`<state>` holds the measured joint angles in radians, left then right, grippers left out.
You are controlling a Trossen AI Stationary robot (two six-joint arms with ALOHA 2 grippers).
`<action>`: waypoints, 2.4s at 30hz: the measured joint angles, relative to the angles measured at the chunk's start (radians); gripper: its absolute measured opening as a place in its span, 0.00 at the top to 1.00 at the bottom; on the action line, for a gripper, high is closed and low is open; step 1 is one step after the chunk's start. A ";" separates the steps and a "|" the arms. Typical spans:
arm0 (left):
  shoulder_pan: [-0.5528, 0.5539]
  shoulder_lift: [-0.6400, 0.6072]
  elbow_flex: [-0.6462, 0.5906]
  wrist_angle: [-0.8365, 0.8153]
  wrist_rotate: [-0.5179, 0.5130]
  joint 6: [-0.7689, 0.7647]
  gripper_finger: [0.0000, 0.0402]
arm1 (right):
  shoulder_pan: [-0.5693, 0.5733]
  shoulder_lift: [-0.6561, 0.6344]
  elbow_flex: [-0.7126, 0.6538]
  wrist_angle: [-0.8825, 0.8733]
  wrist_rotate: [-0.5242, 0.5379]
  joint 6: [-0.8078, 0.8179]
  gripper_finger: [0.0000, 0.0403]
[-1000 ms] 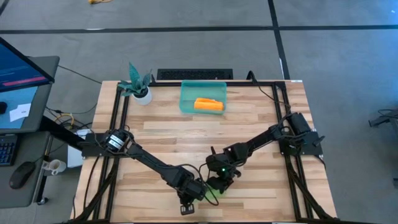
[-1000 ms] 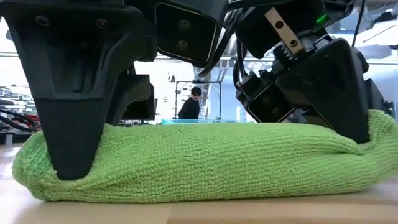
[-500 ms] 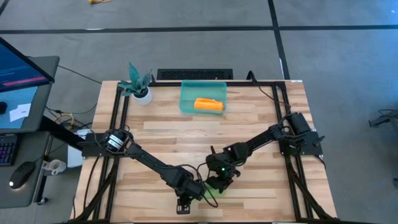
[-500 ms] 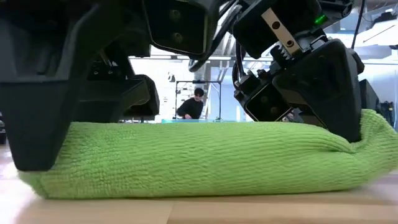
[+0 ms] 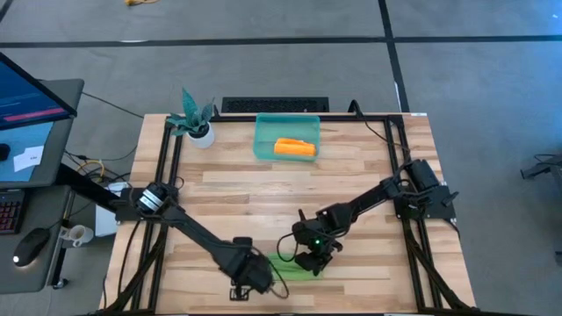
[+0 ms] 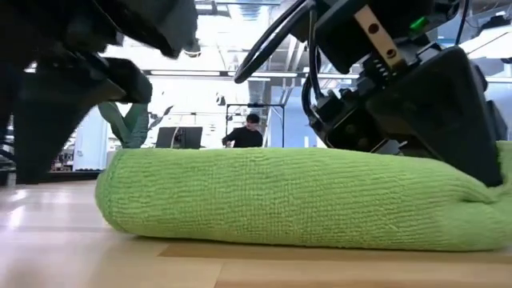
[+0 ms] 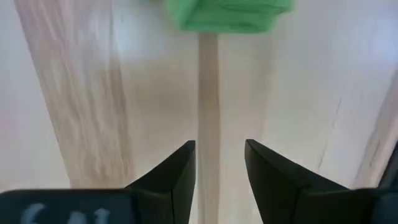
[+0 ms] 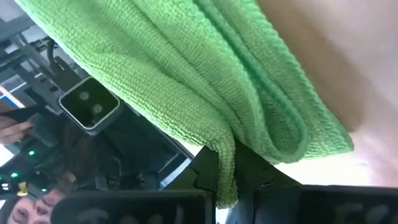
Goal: Roll microfiber towels into tight, uniform cylinder then place into a basket
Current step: Roll the green microfiber cloth
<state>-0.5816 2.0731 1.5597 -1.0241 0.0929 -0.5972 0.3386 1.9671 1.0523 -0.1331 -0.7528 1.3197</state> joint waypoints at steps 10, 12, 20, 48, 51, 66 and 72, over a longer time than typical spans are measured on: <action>-0.103 -0.022 0.002 0.394 -0.129 0.340 0.68 | 0.000 0.000 0.001 0.010 -0.005 -0.001 0.89; -0.109 -0.022 0.002 0.449 -0.170 0.389 0.68 | 0.000 0.000 0.001 0.011 -0.005 -0.001 0.89; -0.064 -0.010 -0.046 0.529 -0.170 0.420 0.68 | 0.002 0.000 0.001 0.014 -0.006 -0.002 0.89; -0.010 -0.010 -0.118 0.567 -0.414 0.378 0.68 | 0.002 0.001 0.002 0.002 -0.010 -0.019 0.89; 0.010 -0.010 -0.125 0.572 -0.424 0.363 0.68 | 0.002 0.001 0.002 0.001 -0.025 -0.019 0.89; 0.066 -0.010 -0.151 0.570 -0.404 0.317 0.68 | 0.002 0.002 0.002 -0.003 -0.060 -0.036 0.89; 0.007 -0.010 -0.143 0.569 -0.484 0.321 0.68 | 0.015 0.002 0.003 0.003 -0.065 -0.038 0.89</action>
<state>-0.5747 2.0632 1.4164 -0.4553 -0.3911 -0.2759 0.3539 1.9687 1.0550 -0.1297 -0.8183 1.2819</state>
